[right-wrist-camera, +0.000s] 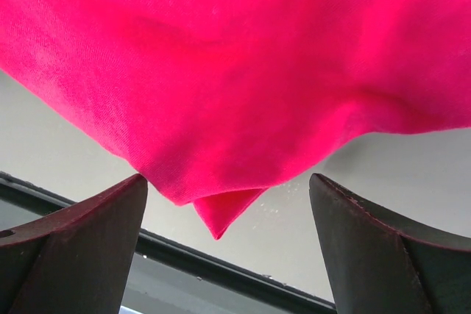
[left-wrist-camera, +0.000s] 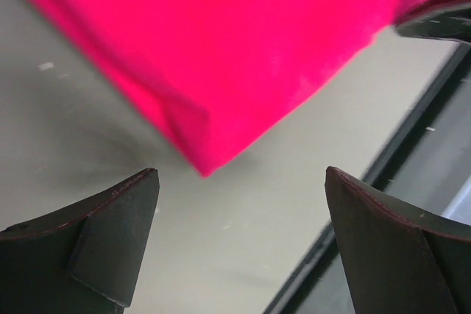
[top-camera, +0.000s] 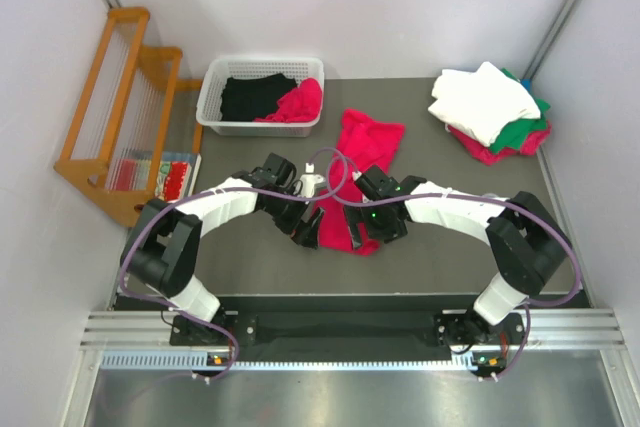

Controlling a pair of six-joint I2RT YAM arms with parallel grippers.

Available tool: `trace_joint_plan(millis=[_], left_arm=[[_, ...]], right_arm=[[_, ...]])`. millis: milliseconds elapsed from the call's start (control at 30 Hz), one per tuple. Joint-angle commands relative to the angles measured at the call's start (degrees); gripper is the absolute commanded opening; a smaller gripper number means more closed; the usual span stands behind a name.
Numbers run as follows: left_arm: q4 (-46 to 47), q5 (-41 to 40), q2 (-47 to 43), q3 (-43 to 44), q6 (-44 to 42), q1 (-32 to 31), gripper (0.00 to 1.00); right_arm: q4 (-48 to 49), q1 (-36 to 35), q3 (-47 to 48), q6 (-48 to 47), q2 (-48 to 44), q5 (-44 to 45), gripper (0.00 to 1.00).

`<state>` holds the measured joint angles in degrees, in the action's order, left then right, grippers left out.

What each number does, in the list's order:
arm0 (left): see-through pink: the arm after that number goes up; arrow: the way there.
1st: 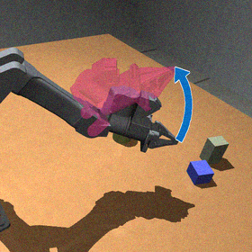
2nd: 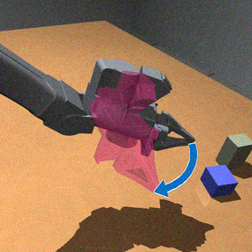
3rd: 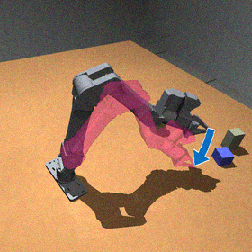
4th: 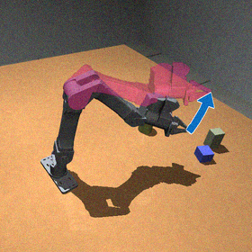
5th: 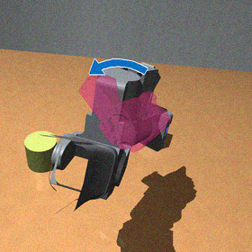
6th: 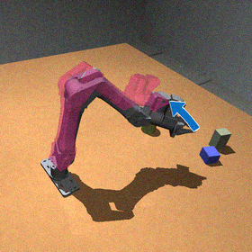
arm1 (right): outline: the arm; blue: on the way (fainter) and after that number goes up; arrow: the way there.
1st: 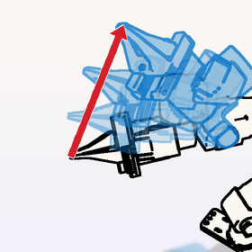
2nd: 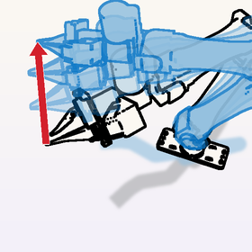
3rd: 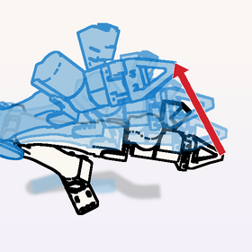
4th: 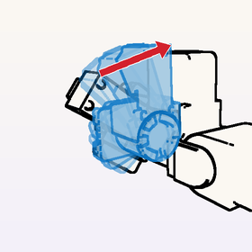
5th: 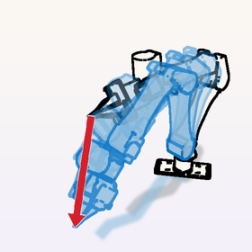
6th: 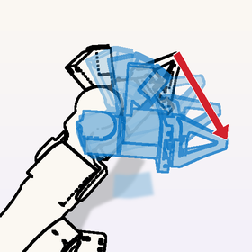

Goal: Fold and stack the t-shirts
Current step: Fold the tshirt

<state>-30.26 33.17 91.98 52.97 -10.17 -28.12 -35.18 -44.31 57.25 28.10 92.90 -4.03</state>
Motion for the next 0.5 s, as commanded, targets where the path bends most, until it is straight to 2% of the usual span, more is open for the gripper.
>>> trace_joint_plan(millis=[0, 333, 467], left_arm=[[5.65, -6.44, -3.48, -1.11, -0.63, 0.17, 0.99], [6.44, -4.78, 0.3, -0.15, 0.15, -0.01, 0.99], [7.49, -4.69, 1.35, -0.41, 0.59, -0.01, 0.98]], right_arm=[[2.39, 0.72, -0.21, -0.41, -0.53, -1.15, 0.9], [2.66, 0.81, -0.65, -0.06, -0.7, -1.42, 0.84], [2.75, 0.81, -1.18, 0.29, -1.06, -1.42, 0.77]])
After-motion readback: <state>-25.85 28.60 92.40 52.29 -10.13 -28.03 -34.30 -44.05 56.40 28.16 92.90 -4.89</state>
